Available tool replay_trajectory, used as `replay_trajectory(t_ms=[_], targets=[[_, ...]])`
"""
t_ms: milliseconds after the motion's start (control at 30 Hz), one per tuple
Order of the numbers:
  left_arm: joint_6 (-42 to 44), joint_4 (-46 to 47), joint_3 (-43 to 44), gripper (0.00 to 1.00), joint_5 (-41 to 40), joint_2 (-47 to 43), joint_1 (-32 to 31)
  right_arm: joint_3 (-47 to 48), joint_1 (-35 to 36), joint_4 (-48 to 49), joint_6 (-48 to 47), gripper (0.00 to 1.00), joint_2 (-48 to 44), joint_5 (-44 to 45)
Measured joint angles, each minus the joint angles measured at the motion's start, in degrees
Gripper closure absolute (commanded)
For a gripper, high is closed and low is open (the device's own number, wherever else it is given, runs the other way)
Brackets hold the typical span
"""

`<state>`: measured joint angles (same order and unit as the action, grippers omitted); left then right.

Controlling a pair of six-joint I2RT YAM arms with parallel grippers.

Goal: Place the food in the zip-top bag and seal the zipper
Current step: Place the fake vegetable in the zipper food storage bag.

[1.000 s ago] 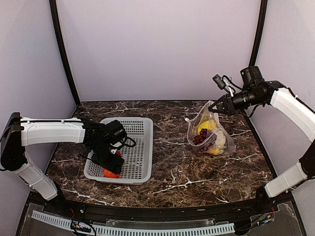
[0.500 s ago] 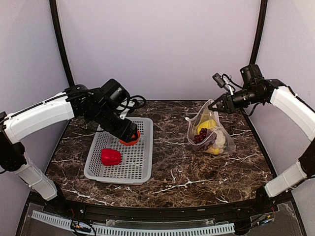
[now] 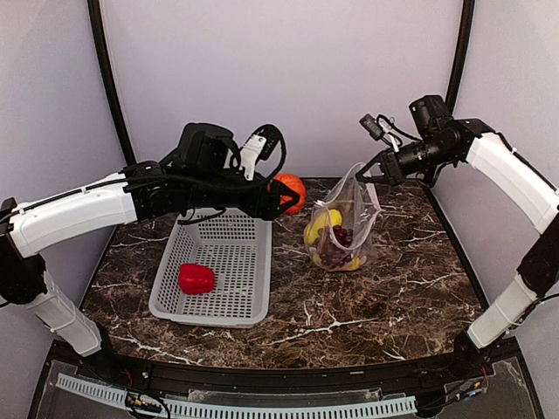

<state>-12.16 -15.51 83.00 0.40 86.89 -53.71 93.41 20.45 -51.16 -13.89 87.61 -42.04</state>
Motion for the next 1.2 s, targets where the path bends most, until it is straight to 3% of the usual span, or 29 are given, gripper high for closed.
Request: replay_trajectory(t_ms=[400, 667, 900, 1200], targets=[[4.4, 16.7, -0.9, 0.50, 9.5, 4.4, -9.6, 3.1, 4.2, -2.4, -0.8, 1.00, 4.4, 1.6], [5.4, 17.3, 2.3, 0.50, 11.2, 9.2, -9.9, 4.7, 5.3, -3.4, -0.8, 1.00, 5.3, 2.4], [5.0, 13.7, 8.2, 0.50, 5.9, 14.9, -9.9, 4.7, 6.1, -4.1, -0.5, 1.00, 5.3, 3.1], [4.0, 6.4, 16.5, 0.51, -6.8, 22.2, -10.1, 4.2, 6.1, -4.2, -0.5, 1.00, 4.9, 5.5]])
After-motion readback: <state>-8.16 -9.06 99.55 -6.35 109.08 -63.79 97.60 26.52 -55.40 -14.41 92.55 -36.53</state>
